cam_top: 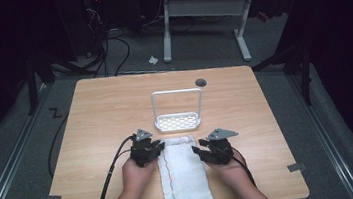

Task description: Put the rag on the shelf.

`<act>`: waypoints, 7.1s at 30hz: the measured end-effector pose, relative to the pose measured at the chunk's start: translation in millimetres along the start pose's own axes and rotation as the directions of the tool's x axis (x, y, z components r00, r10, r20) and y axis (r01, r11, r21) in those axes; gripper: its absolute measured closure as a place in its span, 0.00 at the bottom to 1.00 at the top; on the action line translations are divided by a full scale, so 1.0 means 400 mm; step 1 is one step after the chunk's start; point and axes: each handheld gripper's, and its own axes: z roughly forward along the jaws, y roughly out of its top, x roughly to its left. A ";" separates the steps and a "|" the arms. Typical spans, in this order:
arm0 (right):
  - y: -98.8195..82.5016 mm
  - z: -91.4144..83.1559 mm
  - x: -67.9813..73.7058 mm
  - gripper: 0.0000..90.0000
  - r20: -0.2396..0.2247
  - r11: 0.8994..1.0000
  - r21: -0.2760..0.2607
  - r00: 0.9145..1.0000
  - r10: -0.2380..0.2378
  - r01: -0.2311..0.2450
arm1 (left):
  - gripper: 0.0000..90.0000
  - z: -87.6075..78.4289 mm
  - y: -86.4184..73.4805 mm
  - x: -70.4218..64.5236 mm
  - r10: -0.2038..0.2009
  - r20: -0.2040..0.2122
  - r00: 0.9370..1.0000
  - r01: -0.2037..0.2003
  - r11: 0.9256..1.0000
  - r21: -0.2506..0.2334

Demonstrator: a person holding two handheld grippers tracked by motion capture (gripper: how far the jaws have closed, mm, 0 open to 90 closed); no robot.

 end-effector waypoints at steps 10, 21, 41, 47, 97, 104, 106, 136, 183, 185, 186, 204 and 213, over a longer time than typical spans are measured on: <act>0.023 0.090 -0.026 0.70 0.009 0.996 0.068 0.999 0.050 -0.051 | 0.91 -0.001 -0.001 0.006 -0.020 0.025 0.999 0.020 1.000 0.003; 0.021 0.095 -0.017 0.90 -0.032 0.997 0.070 0.998 0.045 -0.043 | 0.92 -0.002 -0.003 0.011 -0.047 0.038 0.998 0.047 0.999 0.002; 0.021 0.058 0.002 0.95 0.002 1.000 -0.001 1.000 -0.006 0.006 | 0.93 -0.019 -0.007 -0.015 -0.023 0.012 1.000 0.024 0.998 -0.062; 0.027 0.022 0.004 0.95 0.010 0.999 -0.034 1.000 -0.027 0.028 | 0.93 -0.041 0.004 -0.046 0.009 0.015 1.000 -0.007 0.993 -0.118; 0.283 -0.250 0.051 0.95 0.087 0.884 -0.445 0.989 -0.117 0.143 | 0.93 -0.301 0.287 -0.146 0.187 0.001 0.982 -0.163 0.860 -0.484; 0.336 -0.291 0.057 0.95 0.116 0.856 -0.488 0.985 -0.131 0.171 | 0.93 -0.346 0.346 -0.165 0.227 -0.032 0.973 -0.211 0.828 -0.520; 0.353 -0.303 0.054 0.95 0.113 0.848 -0.502 0.985 -0.128 0.167 | 0.93 -0.359 0.365 -0.173 0.243 -0.044 0.969 -0.229 0.818 -0.528; 0.532 -0.264 -0.054 0.95 0.134 0.879 -0.458 0.987 -0.083 0.136 | 0.93 -0.294 0.556 -0.090 0.235 -0.064 0.970 -0.236 0.845 -0.480; 0.590 -0.022 -0.194 0.93 0.107 0.949 -0.315 0.994 0.005 0.029 | 0.91 -0.079 0.619 0.076 0.093 -0.140 0.986 -0.126 0.961 -0.248; 0.589 -0.011 -0.197 0.83 0.119 0.955 -0.296 0.993 0.018 0.019 | 0.87 -0.061 0.613 0.086 0.060 -0.090 0.994 -0.079 0.973 -0.219; 0.588 -0.004 -0.202 0.81 0.101 0.961 -0.277 0.994 0.037 -0.008 | 0.75 -0.049 0.613 0.092 0.033 -0.037 0.999 -0.039 0.981 -0.188; 0.536 -0.014 -0.177 0.72 0.111 0.975 -0.220 0.994 -0.013 0.038 | 0.61 -0.122 0.544 0.066 0.052 -0.062 0.997 -0.068 0.956 -0.285; 0.515 -0.048 -0.149 0.68 0.142 0.970 -0.232 0.989 -0.034 0.067 | 0.61 -0.169 0.501 0.048 0.089 -0.095 0.991 -0.114 0.947 -0.300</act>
